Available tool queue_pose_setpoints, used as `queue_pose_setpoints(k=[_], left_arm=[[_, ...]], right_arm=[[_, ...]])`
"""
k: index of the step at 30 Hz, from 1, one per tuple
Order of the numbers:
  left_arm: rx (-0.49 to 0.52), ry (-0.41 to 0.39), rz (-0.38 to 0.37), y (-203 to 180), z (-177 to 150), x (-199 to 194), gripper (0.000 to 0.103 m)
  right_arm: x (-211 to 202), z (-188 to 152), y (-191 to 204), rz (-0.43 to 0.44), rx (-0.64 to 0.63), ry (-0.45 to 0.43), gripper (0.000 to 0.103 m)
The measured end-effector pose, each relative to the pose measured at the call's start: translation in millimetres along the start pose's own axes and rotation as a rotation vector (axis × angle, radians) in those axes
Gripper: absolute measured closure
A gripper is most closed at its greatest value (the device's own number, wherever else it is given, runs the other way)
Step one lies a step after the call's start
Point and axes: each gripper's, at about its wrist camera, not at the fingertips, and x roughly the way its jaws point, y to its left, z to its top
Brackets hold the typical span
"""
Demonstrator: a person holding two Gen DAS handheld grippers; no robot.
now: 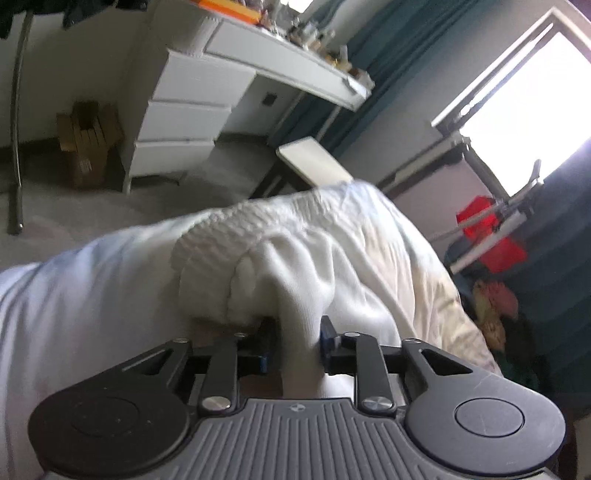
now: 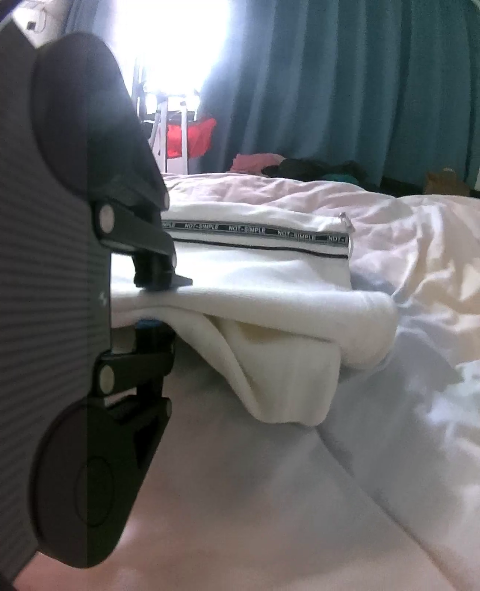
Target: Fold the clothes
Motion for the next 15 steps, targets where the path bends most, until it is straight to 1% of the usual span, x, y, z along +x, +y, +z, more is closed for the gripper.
queue_pose_setpoints(k=[2, 4, 5, 6, 8, 9, 10, 11, 13, 15], left_arm=[[0.026, 0.031, 0.001, 1, -5, -1, 0.059], [0.067, 0.03, 0.026, -4, -10, -6, 0.054], [0.087, 0.024, 0.041, -6, -13, -8, 0.049], [0.106, 0.015, 0.053, -10, -16, -12, 0.045], [0.144, -0.028, 0.055, -19, -23, -22, 0.043], [0.163, -0.049, 0.056, -23, -26, -28, 0.04], [0.182, -0.07, 0.057, -27, -29, -33, 0.038], [0.2, -0.092, 0.058, -32, -32, -38, 0.037], [0.238, -0.134, 0.06, -41, -38, -49, 0.037], [0.275, -0.177, 0.061, -50, -45, -60, 0.035]], right_arm=[[2, 3, -1, 0.016, 0.007, -0.01, 0.075], [5, 4, -2, 0.024, 0.018, -0.026, 0.074], [6, 4, -3, 0.025, 0.028, -0.032, 0.074], [9, 5, -5, 0.026, 0.043, -0.04, 0.074], [11, 7, -7, 0.033, 0.064, -0.059, 0.074], [12, 7, -8, 0.039, 0.068, -0.069, 0.074], [12, 7, -8, 0.045, 0.073, -0.079, 0.073], [12, 8, -8, 0.051, 0.077, -0.089, 0.069], [13, 8, -8, 0.064, 0.085, -0.11, 0.043], [10, 9, -4, 0.09, 0.063, -0.138, 0.028]])
